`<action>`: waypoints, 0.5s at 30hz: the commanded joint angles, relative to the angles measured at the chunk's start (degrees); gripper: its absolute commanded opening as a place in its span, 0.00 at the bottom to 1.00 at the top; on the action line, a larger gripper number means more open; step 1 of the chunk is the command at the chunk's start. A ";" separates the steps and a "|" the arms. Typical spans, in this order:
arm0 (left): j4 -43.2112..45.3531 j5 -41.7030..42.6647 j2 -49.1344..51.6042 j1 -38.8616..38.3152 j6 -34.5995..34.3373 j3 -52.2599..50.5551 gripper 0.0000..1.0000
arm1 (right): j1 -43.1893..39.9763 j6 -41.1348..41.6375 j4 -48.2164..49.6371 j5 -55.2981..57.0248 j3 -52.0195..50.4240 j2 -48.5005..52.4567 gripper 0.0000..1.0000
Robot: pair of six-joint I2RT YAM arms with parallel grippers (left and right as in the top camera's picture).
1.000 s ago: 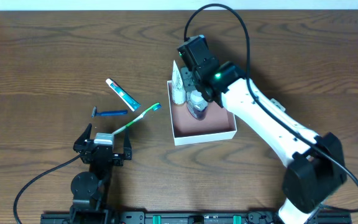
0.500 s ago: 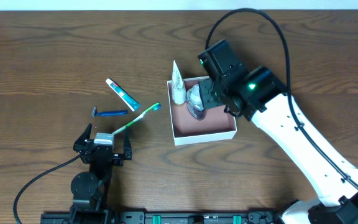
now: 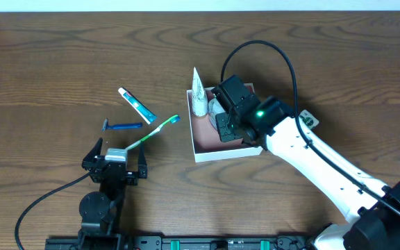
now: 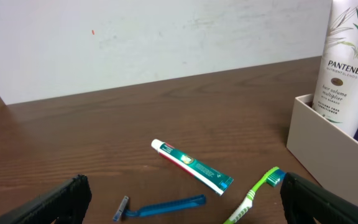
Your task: Pack container
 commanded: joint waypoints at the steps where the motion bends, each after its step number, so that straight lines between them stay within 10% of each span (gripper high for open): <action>1: -2.03 -0.46 -0.04 -0.11 0.74 -1.07 0.98 | 0.24 1.29 2.49 1.68 -3.13 0.28 0.02; 15: -2.03 -0.46 -0.04 -0.11 0.74 -1.07 0.98 | 0.26 -7.54 17.22 4.59 -13.90 0.28 0.01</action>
